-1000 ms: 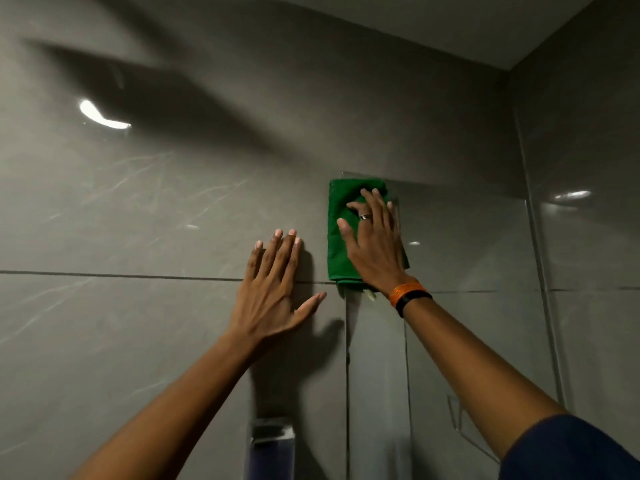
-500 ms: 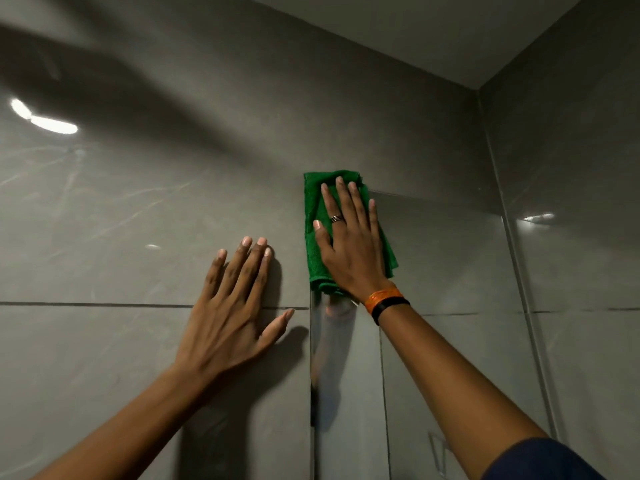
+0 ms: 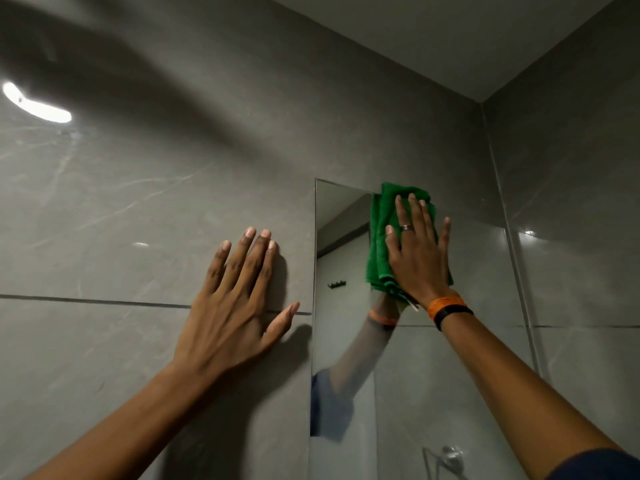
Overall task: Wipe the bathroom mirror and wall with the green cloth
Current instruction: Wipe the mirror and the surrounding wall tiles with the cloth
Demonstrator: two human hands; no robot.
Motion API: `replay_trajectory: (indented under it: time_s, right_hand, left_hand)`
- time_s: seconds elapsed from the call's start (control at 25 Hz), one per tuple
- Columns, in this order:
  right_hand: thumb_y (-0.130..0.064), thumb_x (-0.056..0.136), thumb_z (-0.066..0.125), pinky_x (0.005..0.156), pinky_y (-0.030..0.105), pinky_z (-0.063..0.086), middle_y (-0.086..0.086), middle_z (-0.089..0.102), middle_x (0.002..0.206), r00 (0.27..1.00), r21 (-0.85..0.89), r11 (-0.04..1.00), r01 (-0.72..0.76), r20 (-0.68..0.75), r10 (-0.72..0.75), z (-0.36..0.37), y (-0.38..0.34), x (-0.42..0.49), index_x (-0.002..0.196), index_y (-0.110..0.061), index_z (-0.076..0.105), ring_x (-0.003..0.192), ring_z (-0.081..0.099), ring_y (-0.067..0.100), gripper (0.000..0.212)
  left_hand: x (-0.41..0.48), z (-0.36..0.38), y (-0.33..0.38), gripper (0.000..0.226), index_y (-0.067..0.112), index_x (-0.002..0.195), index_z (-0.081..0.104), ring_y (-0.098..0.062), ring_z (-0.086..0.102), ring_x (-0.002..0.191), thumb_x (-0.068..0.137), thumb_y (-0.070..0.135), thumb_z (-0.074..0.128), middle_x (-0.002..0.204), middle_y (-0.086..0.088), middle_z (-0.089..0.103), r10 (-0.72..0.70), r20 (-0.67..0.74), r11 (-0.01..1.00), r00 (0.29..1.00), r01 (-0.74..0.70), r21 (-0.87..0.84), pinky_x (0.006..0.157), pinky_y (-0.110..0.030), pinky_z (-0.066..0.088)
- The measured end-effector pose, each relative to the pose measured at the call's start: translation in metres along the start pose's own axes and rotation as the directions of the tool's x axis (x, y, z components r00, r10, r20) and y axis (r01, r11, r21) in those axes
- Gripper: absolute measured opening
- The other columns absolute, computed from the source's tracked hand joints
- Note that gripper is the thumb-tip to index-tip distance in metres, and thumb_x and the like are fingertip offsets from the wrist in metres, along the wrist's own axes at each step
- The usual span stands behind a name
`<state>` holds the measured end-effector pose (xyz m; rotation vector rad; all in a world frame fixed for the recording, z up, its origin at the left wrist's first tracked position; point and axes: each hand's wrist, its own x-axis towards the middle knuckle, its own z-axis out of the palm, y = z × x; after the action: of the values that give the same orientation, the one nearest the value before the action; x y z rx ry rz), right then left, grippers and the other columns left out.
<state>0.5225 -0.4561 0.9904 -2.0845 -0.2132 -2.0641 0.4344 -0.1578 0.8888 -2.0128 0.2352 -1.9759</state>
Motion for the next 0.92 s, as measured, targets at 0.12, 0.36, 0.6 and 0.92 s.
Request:
replay_trajectory:
  time_s: [0.12,0.36,0.6,0.92]
  right_hand:
    - [-0.047,0.1,0.016,0.125,0.065,0.005,0.0,0.012,0.172,0.999,-0.004,0.999,-0.05,0.014,0.05,0.005,0.035,0.0,0.161,-0.03,0.007,0.159,0.009,0.019,0.064]
    - [-0.047,0.099,0.017,0.125,0.066,0.0,0.001,0.014,0.171,0.986,0.03,0.986,-0.164,0.037,0.163,0.013,0.097,0.006,0.16,-0.029,0.009,0.159,0.009,0.02,0.064]
    - [-0.041,0.106,0.025,0.125,0.062,0.0,0.003,0.012,0.172,0.934,-0.008,0.939,-0.343,0.103,0.342,0.012,0.146,0.016,0.161,-0.027,0.01,0.159,0.01,0.022,0.059]
    - [-0.045,0.107,0.021,0.126,0.062,-0.002,0.006,0.006,0.172,0.845,-0.067,0.875,-0.48,0.231,0.482,-0.004,0.173,0.024,0.162,-0.024,0.002,0.159,0.008,0.027,0.062]
  left_hand:
    - [-0.001,0.002,0.0,0.092,-0.002,0.16,0.022,-0.038,0.014,0.159,0.099,0.066,0.024,0.17,-0.024,0.018,0.003,-0.003,1.0,1.0,-0.003,0.012,0.128,-0.056,0.018]
    - [-0.001,0.003,0.0,0.092,-0.003,0.16,0.023,-0.038,0.014,0.16,0.098,0.065,0.026,0.17,-0.025,0.02,0.014,-0.034,1.0,0.999,-0.014,0.004,0.128,-0.057,0.018]
    - [-0.002,0.004,-0.001,0.092,-0.004,0.16,0.023,-0.038,0.015,0.16,0.098,0.064,0.026,0.17,-0.025,0.021,0.025,-0.059,1.0,0.998,-0.025,-0.007,0.129,-0.057,0.016]
    - [-0.002,0.001,0.001,0.094,-0.006,0.159,0.024,-0.04,0.014,0.159,0.097,0.065,0.027,0.169,-0.027,0.02,0.028,-0.054,0.999,0.998,-0.03,-0.034,0.128,-0.058,0.018]
